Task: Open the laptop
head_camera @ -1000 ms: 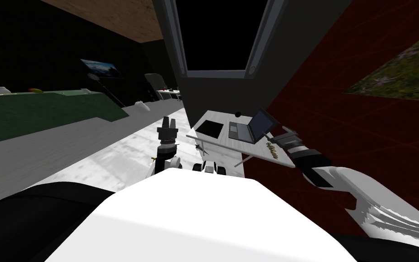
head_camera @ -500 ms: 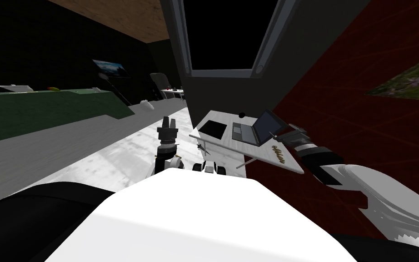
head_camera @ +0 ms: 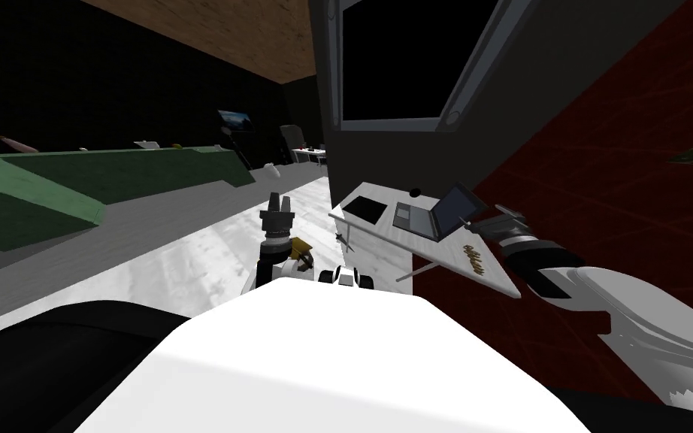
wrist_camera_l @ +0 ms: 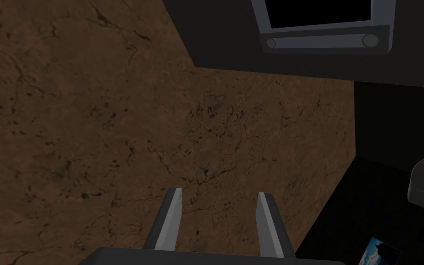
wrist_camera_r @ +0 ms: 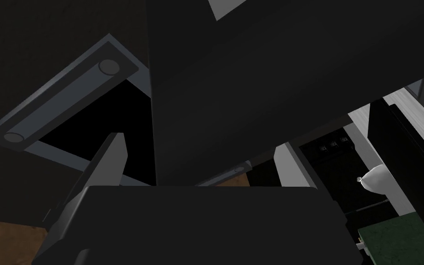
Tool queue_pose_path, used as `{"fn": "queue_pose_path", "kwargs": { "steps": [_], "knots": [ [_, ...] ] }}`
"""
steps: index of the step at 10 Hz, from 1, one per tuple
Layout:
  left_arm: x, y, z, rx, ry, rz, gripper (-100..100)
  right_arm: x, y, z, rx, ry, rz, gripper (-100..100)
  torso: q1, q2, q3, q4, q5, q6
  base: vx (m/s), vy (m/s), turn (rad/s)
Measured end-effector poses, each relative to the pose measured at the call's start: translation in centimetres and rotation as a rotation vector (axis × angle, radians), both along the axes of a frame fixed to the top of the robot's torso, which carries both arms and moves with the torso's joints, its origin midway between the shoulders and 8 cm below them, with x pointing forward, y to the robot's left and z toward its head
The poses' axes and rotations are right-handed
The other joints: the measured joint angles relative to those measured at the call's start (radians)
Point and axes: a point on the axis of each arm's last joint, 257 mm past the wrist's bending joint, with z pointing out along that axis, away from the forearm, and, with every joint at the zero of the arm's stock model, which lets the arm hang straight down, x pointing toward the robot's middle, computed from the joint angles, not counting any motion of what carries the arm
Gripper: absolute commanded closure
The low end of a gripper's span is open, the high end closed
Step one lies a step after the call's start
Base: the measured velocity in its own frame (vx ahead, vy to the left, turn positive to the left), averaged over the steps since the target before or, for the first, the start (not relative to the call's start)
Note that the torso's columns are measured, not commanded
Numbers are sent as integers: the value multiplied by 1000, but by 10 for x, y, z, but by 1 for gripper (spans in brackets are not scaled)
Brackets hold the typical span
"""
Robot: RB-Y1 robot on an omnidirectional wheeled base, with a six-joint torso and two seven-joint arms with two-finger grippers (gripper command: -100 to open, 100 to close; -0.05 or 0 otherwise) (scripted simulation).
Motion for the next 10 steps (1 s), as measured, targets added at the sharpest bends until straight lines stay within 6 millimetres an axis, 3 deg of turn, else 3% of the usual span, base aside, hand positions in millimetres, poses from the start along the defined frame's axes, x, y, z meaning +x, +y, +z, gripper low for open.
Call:
{"fn": "queue_pose_path", "kwargs": {
  "steps": [6, 8, 9, 10],
  "knots": [
    [0, 0, 0, 0, 0, 0, 0, -5, -79, 3, 1, -3, -173, -100, 2, 0, 0, 0, 0, 0, -126, 14, 287],
    [0, 0, 0, 0, 0, 0, 0, -10, -104, 6, 0, -5, -225, -100, 1, 2, 1, 1, 0, 2, -76, 30, 52],
    [0, 0, 0, 0, 0, 0, 0, -10, -105, 6, 0, -4, -227, 100, 0, -1, 0, 0, 0, 1, 45, -33, -259],
    [0, 0, 0, 0, 1, 1, 0, -8, -95, 4, 1, -3, -209, 100, -3, -4, -2, -1, -1, 3, 158, -49, -363]
  ]
}}
